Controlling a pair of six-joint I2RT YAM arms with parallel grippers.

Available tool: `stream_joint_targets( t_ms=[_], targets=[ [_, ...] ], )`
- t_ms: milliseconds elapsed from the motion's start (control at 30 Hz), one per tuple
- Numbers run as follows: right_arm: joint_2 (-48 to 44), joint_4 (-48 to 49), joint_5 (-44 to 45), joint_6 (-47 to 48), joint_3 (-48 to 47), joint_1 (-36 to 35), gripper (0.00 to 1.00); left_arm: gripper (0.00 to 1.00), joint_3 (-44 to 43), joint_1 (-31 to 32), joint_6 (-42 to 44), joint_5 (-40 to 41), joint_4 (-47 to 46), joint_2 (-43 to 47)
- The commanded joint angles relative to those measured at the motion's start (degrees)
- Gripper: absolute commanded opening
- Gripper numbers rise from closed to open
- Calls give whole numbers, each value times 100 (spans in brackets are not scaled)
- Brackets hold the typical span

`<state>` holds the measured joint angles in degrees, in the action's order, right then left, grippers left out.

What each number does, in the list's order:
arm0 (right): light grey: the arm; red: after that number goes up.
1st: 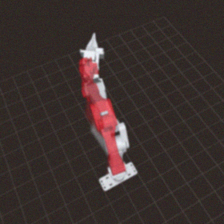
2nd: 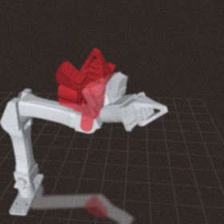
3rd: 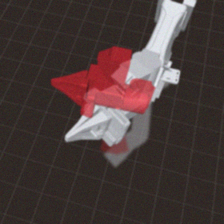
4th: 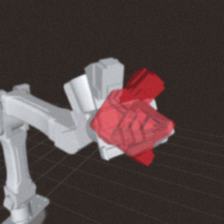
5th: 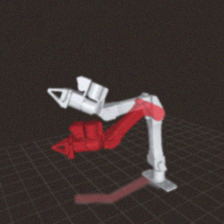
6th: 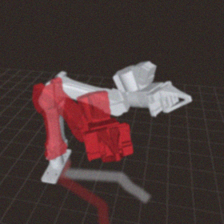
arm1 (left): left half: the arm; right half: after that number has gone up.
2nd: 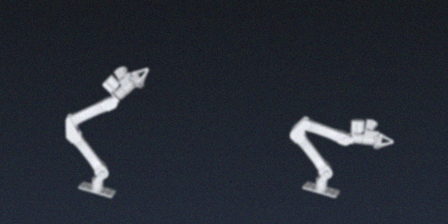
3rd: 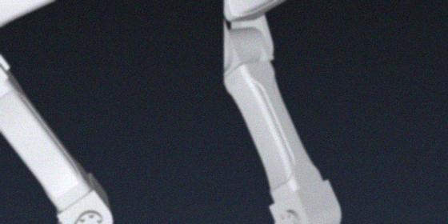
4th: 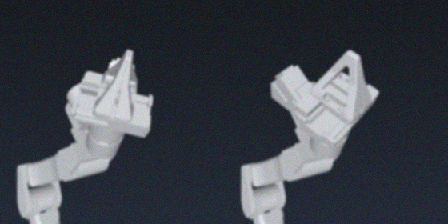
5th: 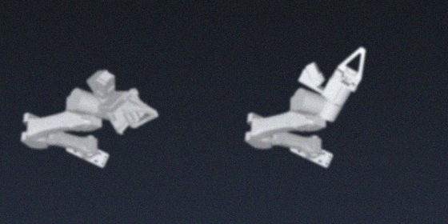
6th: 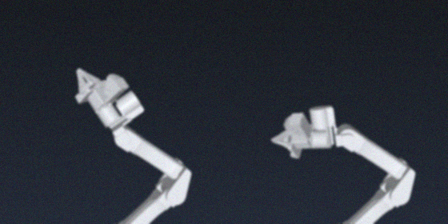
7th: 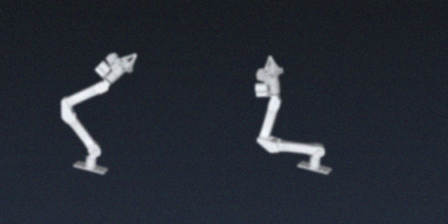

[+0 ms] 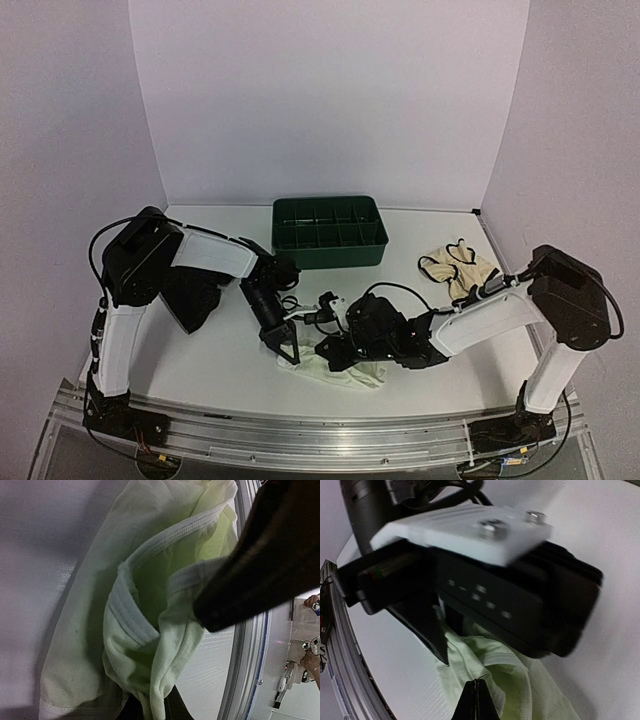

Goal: Roll the underwear
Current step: Fold the underwear at the center of the board.

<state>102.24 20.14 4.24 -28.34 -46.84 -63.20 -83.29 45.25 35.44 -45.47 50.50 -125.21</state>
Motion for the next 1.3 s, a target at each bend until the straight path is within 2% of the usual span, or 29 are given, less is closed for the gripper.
stream_joint_targets(
  t_ms=[0, 233, 533, 633, 800, 933, 967, 1033, 1133, 1200, 1267],
  targets=[
    [164, 814, 646, -705, 272, -4, 0, 12, 1, -59, -86, 65, -225, -6],
    [701, 791, 545, -1388, 476, -10, 0, 16, -38, -62, -162, 55, -246, 23],
    [757, 363, 653, -1424, 481, -5, 0, 49, -103, -384, -301, 283, -149, 390],
    [790, 148, 569, -1294, 381, -6, 0, 53, -29, -475, -229, 608, -203, 691],
    [823, -97, 499, -1054, 239, -2, 0, 53, 235, -607, -289, 1190, -545, 1222],
    [803, -100, 475, -1021, 221, -8, 0, 52, 198, -620, -210, 1218, -685, 1544],
    [792, -102, 475, -1022, 215, -8, 0, 50, 131, -612, -167, 1182, -670, 1586],
    [761, -101, 512, -1040, 203, -1, 0, 38, -87, -523, 133, 955, -418, 1558],
    [720, -98, 536, -1066, 194, 47, 0, 25, -33, -33, 1032, 870, 22, 1532],
    [737, -98, 463, -1037, 146, 95, 0, 20, 228, 310, 1622, 1015, -5, 1491],
    [752, -100, 338, -954, 81, 134, 0, 19, 234, 398, 1751, 1097, -139, 1275]
  ],
)
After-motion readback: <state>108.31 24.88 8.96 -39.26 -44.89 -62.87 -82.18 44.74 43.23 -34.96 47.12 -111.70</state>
